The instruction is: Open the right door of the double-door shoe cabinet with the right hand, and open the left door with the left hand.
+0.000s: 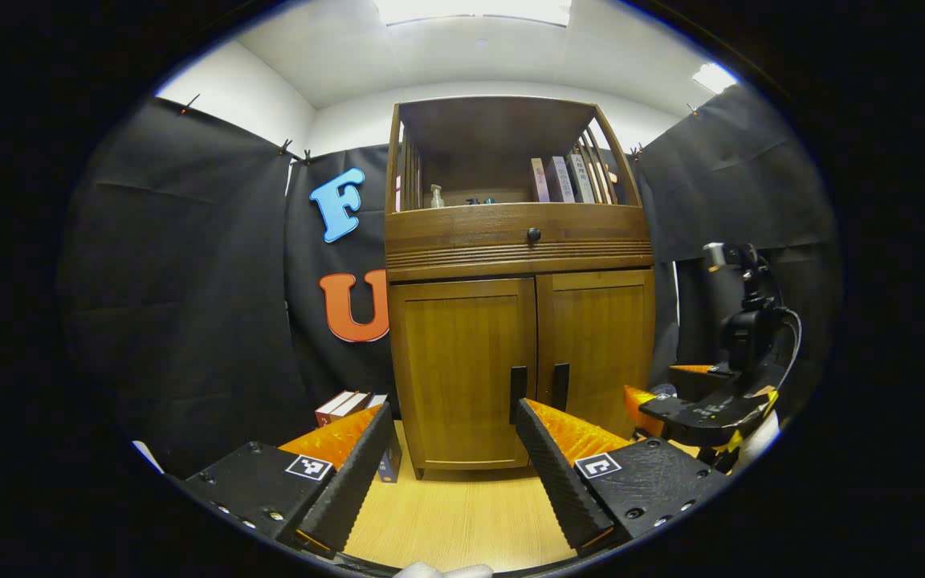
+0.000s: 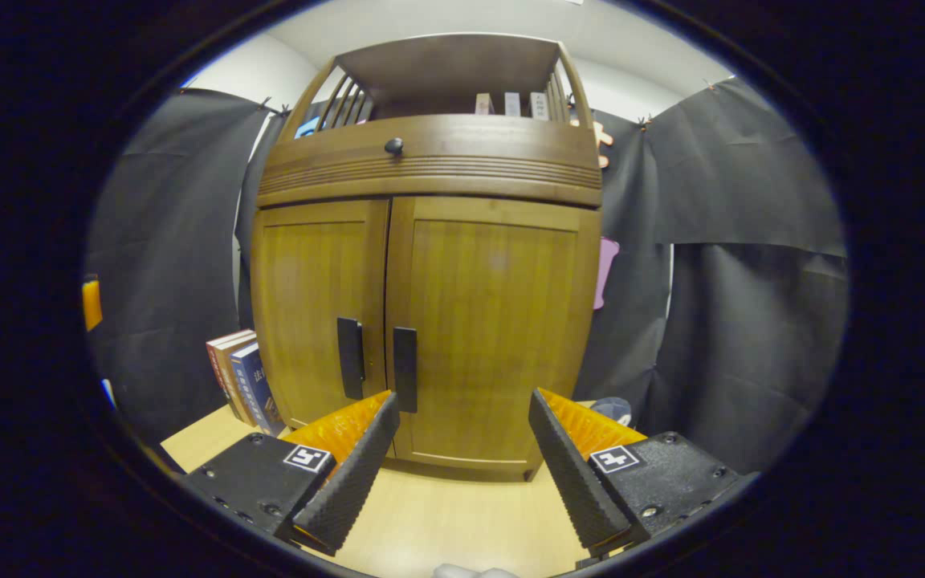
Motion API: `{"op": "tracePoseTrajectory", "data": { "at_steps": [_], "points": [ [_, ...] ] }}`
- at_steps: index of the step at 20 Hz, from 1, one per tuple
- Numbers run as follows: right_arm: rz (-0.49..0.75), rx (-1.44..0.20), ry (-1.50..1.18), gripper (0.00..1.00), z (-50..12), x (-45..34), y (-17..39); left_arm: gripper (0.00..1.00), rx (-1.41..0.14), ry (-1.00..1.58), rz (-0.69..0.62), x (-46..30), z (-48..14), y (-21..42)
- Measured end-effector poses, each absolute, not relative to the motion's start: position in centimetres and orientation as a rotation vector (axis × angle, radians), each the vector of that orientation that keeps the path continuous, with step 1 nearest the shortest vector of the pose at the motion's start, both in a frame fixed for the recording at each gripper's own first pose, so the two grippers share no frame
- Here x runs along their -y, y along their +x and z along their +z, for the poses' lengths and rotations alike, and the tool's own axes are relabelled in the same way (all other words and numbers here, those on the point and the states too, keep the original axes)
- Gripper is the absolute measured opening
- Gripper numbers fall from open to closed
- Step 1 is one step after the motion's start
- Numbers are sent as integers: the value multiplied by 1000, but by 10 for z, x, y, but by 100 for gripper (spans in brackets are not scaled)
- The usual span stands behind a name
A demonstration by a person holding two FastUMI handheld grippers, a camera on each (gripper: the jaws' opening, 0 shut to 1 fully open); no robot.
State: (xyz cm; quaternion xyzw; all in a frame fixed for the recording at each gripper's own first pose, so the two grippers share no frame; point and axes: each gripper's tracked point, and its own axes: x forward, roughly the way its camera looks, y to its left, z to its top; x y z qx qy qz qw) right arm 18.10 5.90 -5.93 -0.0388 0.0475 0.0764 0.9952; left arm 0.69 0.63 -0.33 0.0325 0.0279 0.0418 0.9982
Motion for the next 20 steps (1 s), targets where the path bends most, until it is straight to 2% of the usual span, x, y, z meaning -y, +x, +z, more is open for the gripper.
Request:
{"op": "tracePoseTrajectory", "data": {
  "at_steps": [8, 13, 15, 20],
  "points": [
    [213, -170, -59, 100, -90, -97, 270, 96, -71, 79, 153, -1, -3, 16],
    [239, -199, -43, 99, -103, -127, 308, 96, -92, 83, 219, -12, -7, 17],
    [252, -210, -34, 96, -105, -136, 319, 96, -106, 83, 235, -14, -11, 17],
    [241, -232, -23, 77, -111, -151, 344, 96, -113, 83, 255, -18, -12, 14]
  ]
}}
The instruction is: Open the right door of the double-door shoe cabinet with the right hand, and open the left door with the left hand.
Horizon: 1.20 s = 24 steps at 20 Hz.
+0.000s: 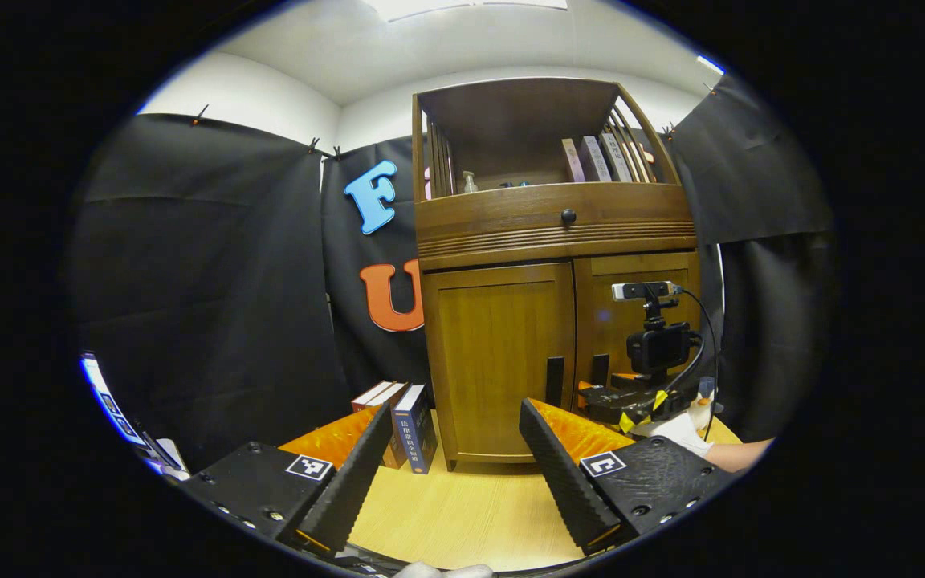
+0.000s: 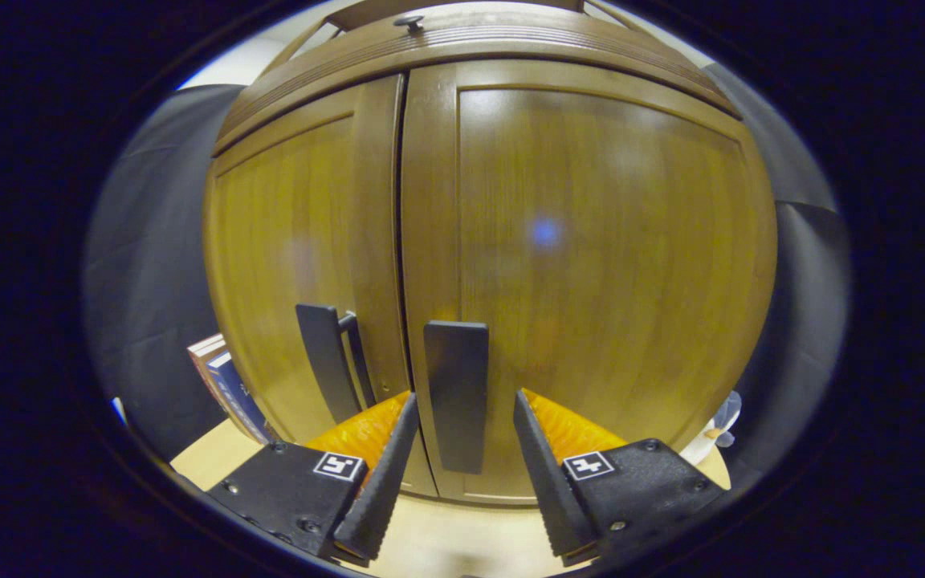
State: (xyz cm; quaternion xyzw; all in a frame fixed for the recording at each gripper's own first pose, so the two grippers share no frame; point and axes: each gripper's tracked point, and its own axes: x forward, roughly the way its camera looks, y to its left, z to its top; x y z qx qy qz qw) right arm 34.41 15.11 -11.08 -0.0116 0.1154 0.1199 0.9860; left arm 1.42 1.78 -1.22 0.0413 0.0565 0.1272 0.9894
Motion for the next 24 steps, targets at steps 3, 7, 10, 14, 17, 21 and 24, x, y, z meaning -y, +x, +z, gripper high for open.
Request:
{"op": "tracePoseTrajectory", "data": {
  "at_steps": [3, 7, 10, 14, 17, 21, 24],
  "points": [
    [227, -241, -5, 71, -109, -154, 352, 96, -110, 83, 260, -22, -12, 12],
    [201, -237, 15, 53, -109, -156, 353, 96, -110, 83, 269, -30, -12, 3],
    [198, -242, 2, 36, -112, -155, 355, 96, -104, 84, 285, -40, -12, -8],
    [218, -254, -12, 33, -112, -155, 353, 96, -100, 67, 295, -50, -13, -21],
    [247, -266, -28, 31, -113, -153, 347, 96, -91, 61, 294, -57, -13, -31],
    [293, -282, -34, 29, -115, -146, 317, 96, -79, 49, 270, -62, -14, -38],
    [316, -279, -45, 29, -116, -135, 291, 96, -75, 33, 230, -61, -17, -38]
  ]
}}
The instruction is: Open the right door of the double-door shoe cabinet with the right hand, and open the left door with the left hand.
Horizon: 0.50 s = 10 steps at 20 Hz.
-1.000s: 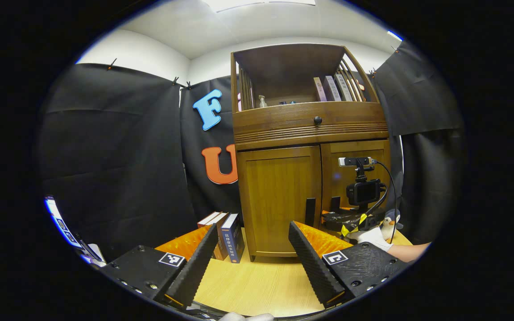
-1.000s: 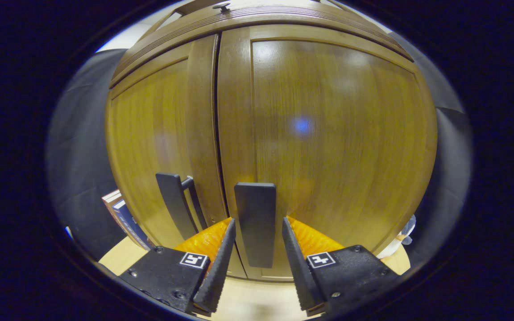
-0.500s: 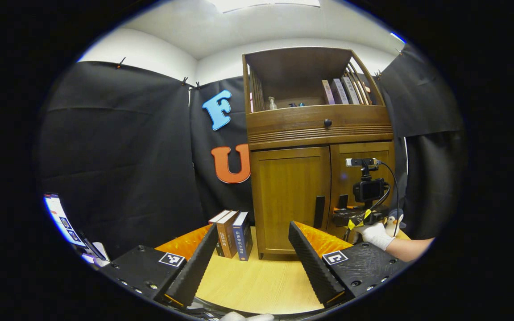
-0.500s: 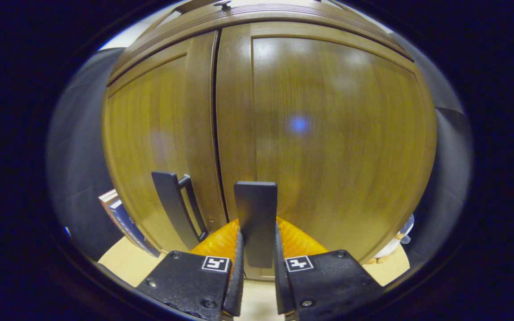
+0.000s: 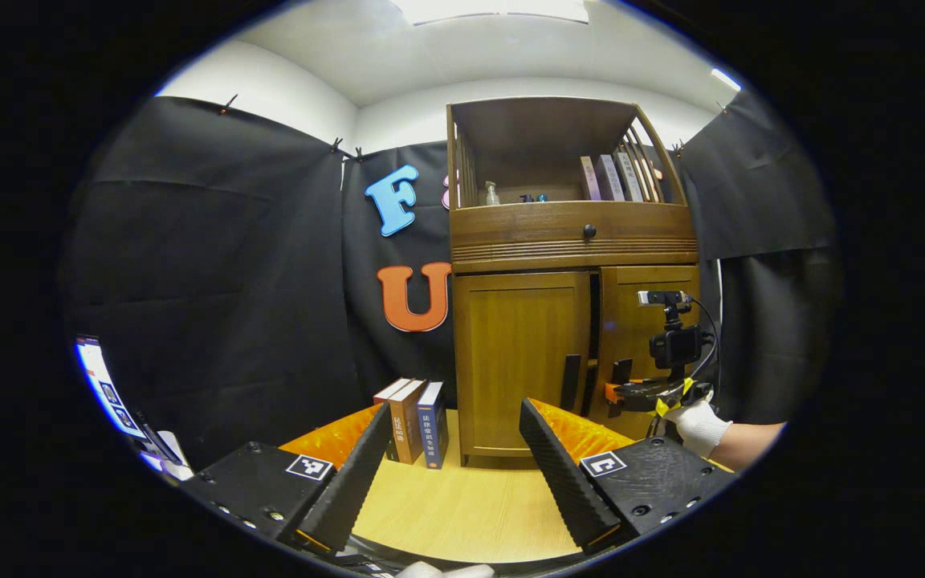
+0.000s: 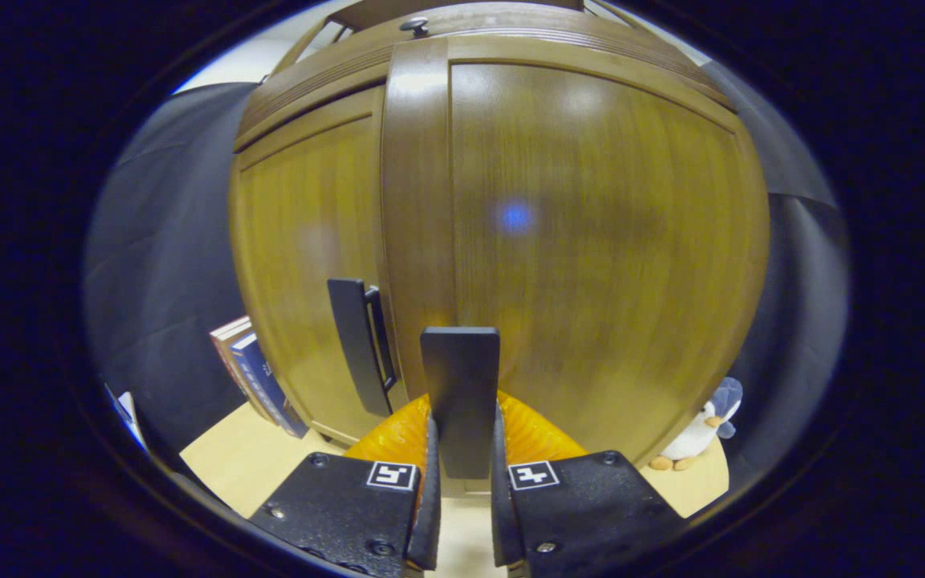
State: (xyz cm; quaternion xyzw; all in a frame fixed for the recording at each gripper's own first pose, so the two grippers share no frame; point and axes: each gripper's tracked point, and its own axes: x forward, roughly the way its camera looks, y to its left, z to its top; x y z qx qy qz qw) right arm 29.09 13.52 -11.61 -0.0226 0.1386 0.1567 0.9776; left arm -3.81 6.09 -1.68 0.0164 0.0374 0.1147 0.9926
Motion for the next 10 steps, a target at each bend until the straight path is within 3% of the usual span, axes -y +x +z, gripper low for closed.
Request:
{"op": "tracePoseTrajectory", "data": {
  "at_steps": [10],
  "points": [
    [291, -282, -59, 28, -120, -79, 212, 96, -56, 37, 60, -38, -19, -33]
  ]
}}
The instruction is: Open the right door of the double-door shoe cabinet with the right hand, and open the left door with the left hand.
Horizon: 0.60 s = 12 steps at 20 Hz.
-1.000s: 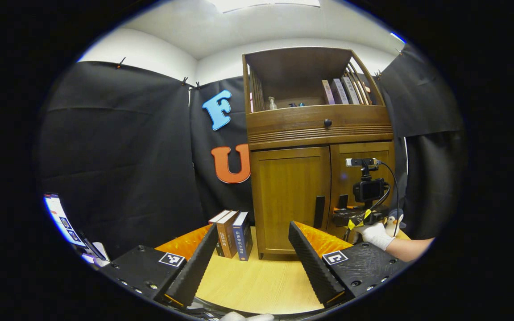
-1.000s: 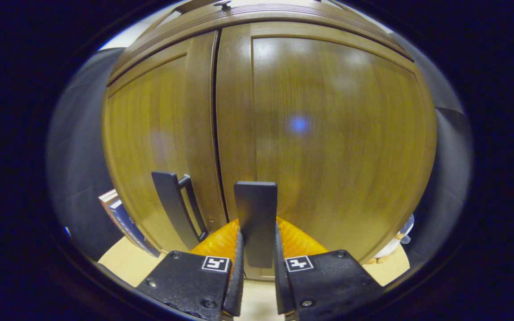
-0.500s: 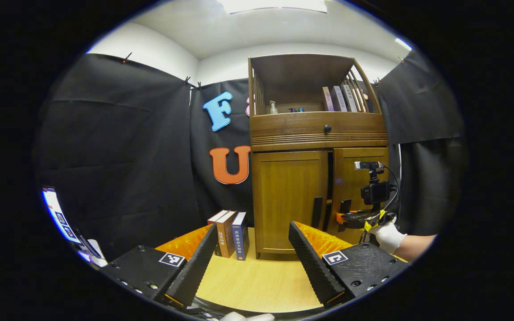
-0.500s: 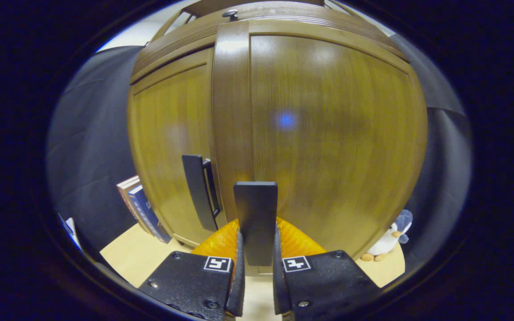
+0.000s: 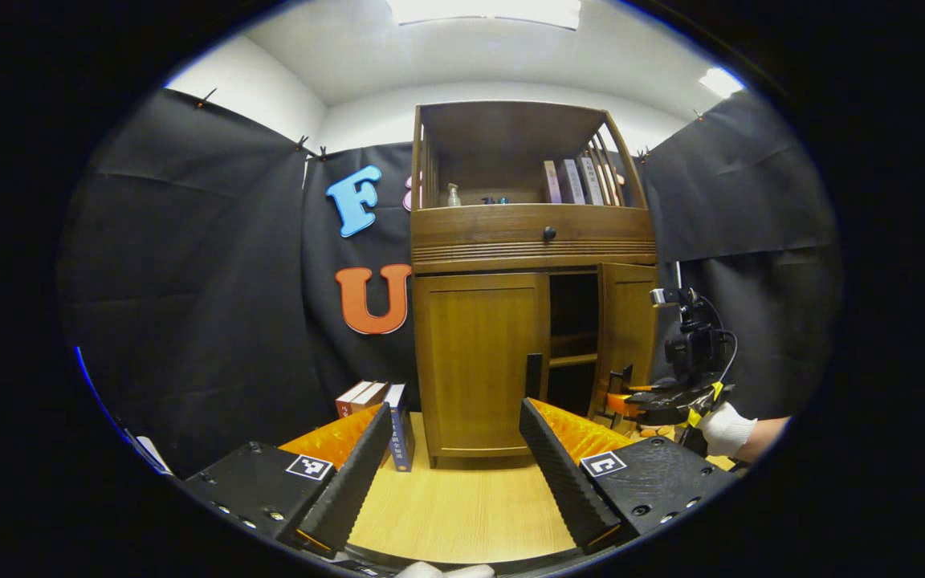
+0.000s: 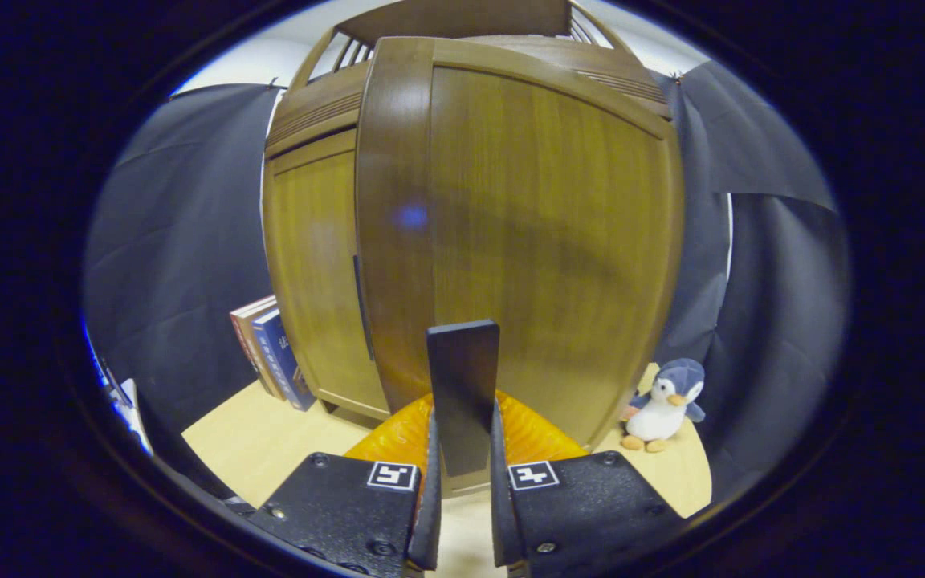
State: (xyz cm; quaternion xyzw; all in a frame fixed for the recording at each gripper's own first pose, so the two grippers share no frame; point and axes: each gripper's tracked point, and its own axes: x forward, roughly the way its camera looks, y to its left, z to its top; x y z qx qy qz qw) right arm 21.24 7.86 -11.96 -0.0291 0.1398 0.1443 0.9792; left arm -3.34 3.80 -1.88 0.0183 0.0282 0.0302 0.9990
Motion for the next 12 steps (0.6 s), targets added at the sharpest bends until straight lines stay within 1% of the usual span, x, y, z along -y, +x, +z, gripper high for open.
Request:
{"op": "tracePoseTrajectory", "data": {
  "at_steps": [7, 12],
  "points": [
    [203, -281, -28, 28, -124, -37, 178, 96, -49, 32, -20, -24, -20, -31],
    [151, -281, -4, 23, -125, -6, 161, 96, -56, 29, -55, -15, -24, -32]
  ]
}}
